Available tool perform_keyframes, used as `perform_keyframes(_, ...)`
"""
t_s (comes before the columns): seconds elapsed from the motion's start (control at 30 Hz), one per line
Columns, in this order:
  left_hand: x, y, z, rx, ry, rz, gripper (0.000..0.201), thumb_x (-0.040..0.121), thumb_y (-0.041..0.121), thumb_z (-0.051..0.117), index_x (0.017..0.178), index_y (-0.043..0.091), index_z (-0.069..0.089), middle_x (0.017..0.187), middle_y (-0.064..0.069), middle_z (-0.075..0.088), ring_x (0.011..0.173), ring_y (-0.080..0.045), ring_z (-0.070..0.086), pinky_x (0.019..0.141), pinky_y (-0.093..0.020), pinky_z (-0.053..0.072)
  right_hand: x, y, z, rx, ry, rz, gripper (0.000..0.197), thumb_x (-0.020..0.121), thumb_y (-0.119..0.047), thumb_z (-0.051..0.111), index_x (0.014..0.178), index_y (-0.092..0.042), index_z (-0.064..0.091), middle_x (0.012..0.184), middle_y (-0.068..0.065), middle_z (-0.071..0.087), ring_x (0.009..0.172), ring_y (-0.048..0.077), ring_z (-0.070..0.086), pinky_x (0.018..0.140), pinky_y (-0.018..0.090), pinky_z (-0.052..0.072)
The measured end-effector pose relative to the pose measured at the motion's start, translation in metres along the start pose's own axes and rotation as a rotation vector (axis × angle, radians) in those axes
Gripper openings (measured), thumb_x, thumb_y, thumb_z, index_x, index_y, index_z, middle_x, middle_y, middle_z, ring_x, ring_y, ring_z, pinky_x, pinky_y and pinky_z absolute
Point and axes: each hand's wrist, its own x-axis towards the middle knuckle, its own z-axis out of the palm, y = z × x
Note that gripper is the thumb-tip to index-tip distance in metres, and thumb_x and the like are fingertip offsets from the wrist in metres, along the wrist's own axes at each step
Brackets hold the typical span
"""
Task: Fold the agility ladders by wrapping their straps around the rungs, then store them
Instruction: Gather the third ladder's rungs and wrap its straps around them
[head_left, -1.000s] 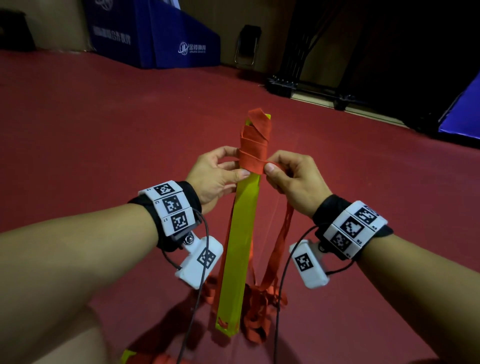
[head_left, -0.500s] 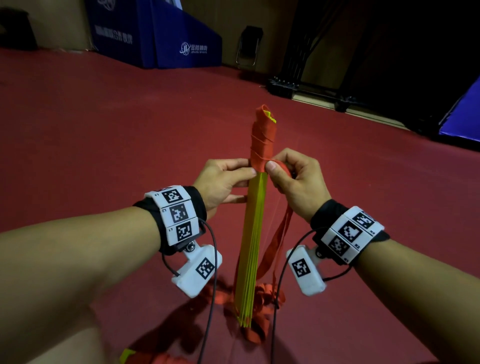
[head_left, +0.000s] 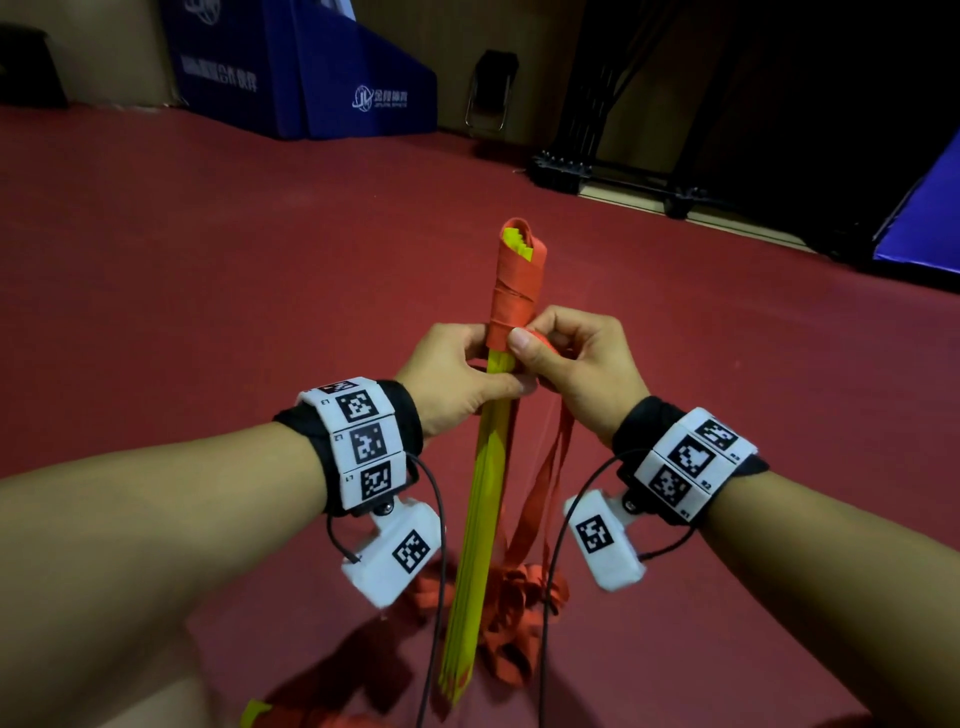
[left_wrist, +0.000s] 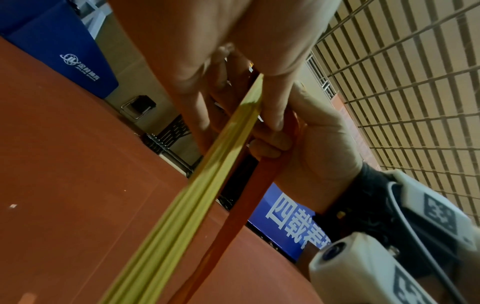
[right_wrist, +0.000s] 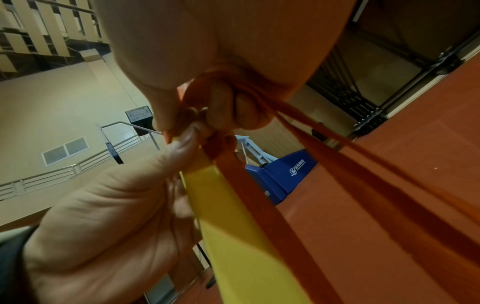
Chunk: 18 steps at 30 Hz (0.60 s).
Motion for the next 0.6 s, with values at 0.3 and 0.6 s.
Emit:
perform_keyframes(0.3,0.0049,-0.0066,-0.0042,-0.036,0.026,-0.016,0.023,0.080,0.001,0.080,0.090,0.022,0.076,0.082,0.002,0.073,0.083,-0.015,0.068,0.079,-0.038,0.057,-0.0013,0.0023,-0.0024,-0.081,-0.007,0.007,0.012,0.091,-0.017,0.069,0.083,-0.008,0.070,0.079,0.015,0.072,0.072,0.020,0.066,0.070,0.034,0.054)
perform_keyframes(0.6,0.0059,-0.0054,-0.0090,-0.108,0.056,-0.072,0.032,0.084,-0.009,0.072,0.104,0.014,0.064,0.104,-0.015,0.075,0.089,-0.023,0.072,0.072,-0.033,0.056,0.0002,0.0049,-0.0018,-0.187,0.080,0.030,0.018,0.089,-0.014,0.073,0.074,-0.017,0.064,0.064,-0.012,0.062,0.061,0.004,0.053,0.060,0.022,0.045)
